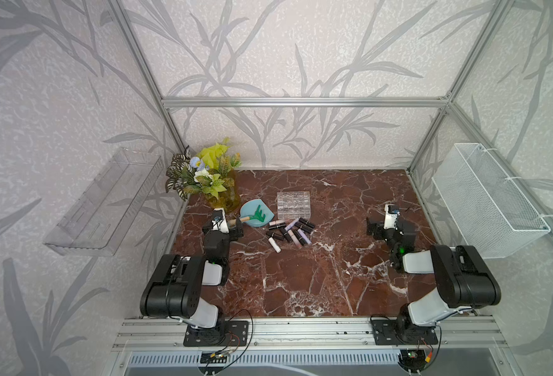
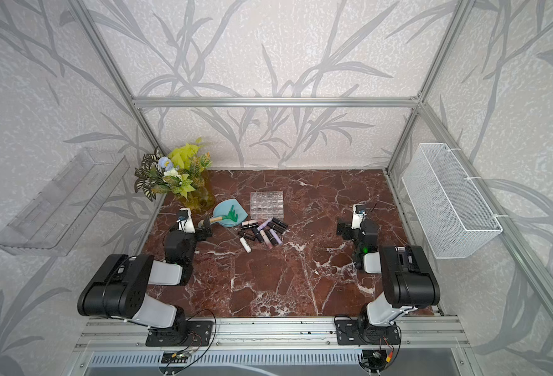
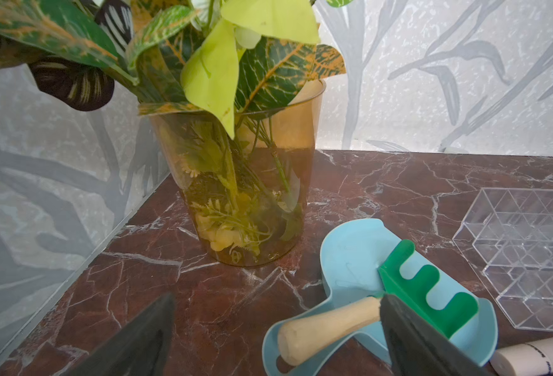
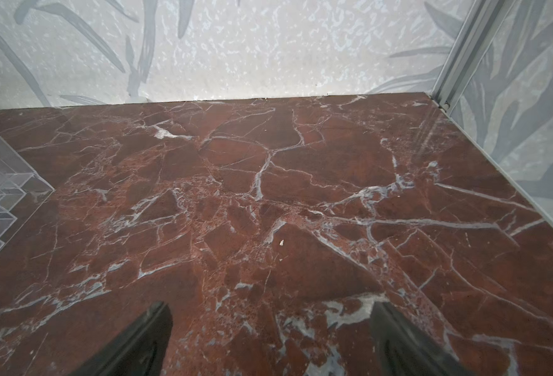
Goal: Arrange the lipsticks in the organizer
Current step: Pick up the lipstick at the center of the board.
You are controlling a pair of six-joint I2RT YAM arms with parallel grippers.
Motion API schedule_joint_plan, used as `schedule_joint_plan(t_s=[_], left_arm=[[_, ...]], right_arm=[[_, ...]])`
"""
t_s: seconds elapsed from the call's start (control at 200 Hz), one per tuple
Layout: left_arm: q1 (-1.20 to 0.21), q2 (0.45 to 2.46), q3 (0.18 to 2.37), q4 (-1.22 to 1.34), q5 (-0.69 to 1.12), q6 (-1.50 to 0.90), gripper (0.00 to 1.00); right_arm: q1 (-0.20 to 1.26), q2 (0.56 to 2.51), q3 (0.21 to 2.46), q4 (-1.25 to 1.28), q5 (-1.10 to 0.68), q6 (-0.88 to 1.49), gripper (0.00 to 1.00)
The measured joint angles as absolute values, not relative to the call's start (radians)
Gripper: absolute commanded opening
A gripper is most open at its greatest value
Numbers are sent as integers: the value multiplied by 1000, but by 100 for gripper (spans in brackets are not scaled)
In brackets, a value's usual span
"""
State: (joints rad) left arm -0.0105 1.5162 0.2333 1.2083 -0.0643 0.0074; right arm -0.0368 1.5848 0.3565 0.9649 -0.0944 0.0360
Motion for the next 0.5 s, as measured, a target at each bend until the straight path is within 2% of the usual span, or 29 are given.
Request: schedule_joint_plan(t_s=[0.355, 0.5], left_arm=[[-29, 1514, 231, 1211, -86, 12, 100], [-88, 1415, 210, 1160, -186, 24, 100]], right_arm=[[-37, 1585, 350, 985, -96, 36, 99], [6, 1519, 275, 1020, 14, 32, 99]])
